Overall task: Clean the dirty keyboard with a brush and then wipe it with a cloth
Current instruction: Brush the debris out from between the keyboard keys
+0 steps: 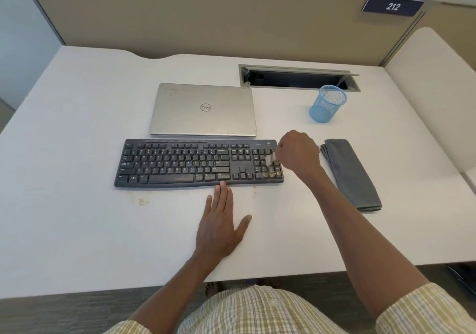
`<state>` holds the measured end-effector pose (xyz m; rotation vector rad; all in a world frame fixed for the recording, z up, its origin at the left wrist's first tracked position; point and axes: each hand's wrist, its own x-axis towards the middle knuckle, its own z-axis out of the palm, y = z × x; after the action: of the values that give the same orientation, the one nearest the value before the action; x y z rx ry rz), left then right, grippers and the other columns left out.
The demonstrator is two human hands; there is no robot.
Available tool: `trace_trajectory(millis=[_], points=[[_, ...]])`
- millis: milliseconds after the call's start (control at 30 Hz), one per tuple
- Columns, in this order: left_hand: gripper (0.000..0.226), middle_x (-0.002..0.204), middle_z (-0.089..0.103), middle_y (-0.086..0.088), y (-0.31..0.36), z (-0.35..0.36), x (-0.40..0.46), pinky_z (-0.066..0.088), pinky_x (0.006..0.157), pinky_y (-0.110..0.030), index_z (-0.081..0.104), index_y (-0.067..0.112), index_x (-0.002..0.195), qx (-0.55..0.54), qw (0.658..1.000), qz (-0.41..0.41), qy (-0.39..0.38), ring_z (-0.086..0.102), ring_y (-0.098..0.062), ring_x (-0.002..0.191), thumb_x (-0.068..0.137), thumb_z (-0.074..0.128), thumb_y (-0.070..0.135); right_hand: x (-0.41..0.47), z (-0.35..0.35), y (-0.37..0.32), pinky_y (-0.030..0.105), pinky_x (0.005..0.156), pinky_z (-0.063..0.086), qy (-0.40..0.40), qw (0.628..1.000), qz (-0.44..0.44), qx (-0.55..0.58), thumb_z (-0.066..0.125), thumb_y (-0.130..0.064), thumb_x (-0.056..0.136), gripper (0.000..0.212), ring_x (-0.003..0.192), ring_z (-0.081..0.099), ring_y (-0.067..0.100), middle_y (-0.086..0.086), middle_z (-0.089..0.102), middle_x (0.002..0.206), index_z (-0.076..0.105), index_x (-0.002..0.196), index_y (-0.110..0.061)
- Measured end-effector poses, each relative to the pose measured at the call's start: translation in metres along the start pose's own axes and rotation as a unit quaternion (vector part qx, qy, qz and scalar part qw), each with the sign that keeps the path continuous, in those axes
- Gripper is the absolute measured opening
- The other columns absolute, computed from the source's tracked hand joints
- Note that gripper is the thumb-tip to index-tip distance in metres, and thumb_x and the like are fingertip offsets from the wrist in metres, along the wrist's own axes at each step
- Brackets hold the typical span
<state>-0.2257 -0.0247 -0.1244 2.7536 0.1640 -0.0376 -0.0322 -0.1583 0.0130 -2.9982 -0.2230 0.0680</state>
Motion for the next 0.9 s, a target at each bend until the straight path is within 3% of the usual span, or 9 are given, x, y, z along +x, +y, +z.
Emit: trace_trajectory(millis=[67,200,333,500,633,767,900], points=[[0.089,0.168,-0.016,-0.007,-0.001,0.000,-0.001,-0.004,0.127,-0.036,-0.004,0.008,0.161,0.000,1.000,0.001,0.002,-0.015,-0.020,0.156,0.099,0.020,0.068,-0.001,0.001,-0.003,0.027,0.058,0.040,0.010,1.000,0.002,-0.003,0.052,-0.008,0.083,0.014,0.066,0.056,0.026,0.003,0.058,0.071,0.066,0.083,-0.012],[0.089,0.168,-0.017,-0.007,0.000,0.001,0.000,-0.001,0.128,-0.038,-0.004,0.008,0.161,-0.004,1.000,0.002,0.000,-0.016,-0.019,0.155,0.100,0.020,0.068,-0.002,-0.001,0.001,0.029,0.063,0.043,-0.046,0.999,-0.025,-0.010,0.052,-0.009,0.084,0.011,0.076,0.061,0.028,0.005,0.062,0.078,0.063,0.086,-0.009],[0.089,0.168,-0.016,-0.007,-0.001,0.000,0.000,-0.001,0.128,-0.038,-0.004,0.009,0.161,-0.004,1.000,0.002,0.001,-0.015,-0.020,0.156,0.099,0.018,0.069,0.003,0.000,0.002,0.027,0.058,0.039,0.012,1.000,-0.014,-0.002,0.051,-0.011,0.085,0.015,0.067,0.054,0.026,0.005,0.063,0.077,0.066,0.085,-0.011],[0.089,0.168,-0.012,-0.007,-0.001,0.002,0.000,0.001,0.128,-0.038,0.001,0.008,0.161,-0.006,1.000,0.002,0.009,-0.012,-0.020,0.156,0.100,0.022,0.068,-0.006,-0.003,0.002,0.029,0.062,0.045,-0.047,0.999,-0.025,-0.011,0.053,-0.008,0.083,0.010,0.073,0.061,0.029,0.004,0.060,0.076,0.062,0.085,-0.011],[0.088,0.168,-0.013,-0.007,-0.001,0.002,0.000,-0.001,0.127,-0.037,0.000,0.008,0.161,-0.001,1.000,0.004,0.008,-0.012,-0.020,0.156,0.100,0.023,0.068,0.000,-0.005,0.005,0.027,0.059,0.039,-0.002,1.000,0.000,0.019,0.051,-0.010,0.082,0.019,0.066,0.054,0.026,0.001,0.059,0.073,0.069,0.084,-0.015],[0.089,0.168,-0.015,-0.008,0.000,0.000,-0.001,-0.003,0.127,-0.036,-0.001,0.008,0.161,-0.003,1.000,0.004,0.003,-0.013,-0.021,0.156,0.099,0.021,0.068,-0.005,0.000,0.007,0.026,0.060,0.042,-0.057,0.998,0.007,0.018,0.053,-0.010,0.078,0.018,0.068,0.060,0.027,0.001,0.063,0.072,0.069,0.082,-0.013],[0.089,0.168,-0.016,-0.007,0.000,-0.001,0.000,-0.004,0.127,-0.036,-0.003,0.008,0.161,-0.001,1.000,0.004,0.003,-0.014,-0.020,0.156,0.099,0.019,0.068,0.001,-0.004,0.011,0.027,0.057,0.039,-0.001,0.999,0.032,0.020,0.051,-0.009,0.081,0.017,0.066,0.057,0.026,0.002,0.061,0.072,0.068,0.082,-0.012]])
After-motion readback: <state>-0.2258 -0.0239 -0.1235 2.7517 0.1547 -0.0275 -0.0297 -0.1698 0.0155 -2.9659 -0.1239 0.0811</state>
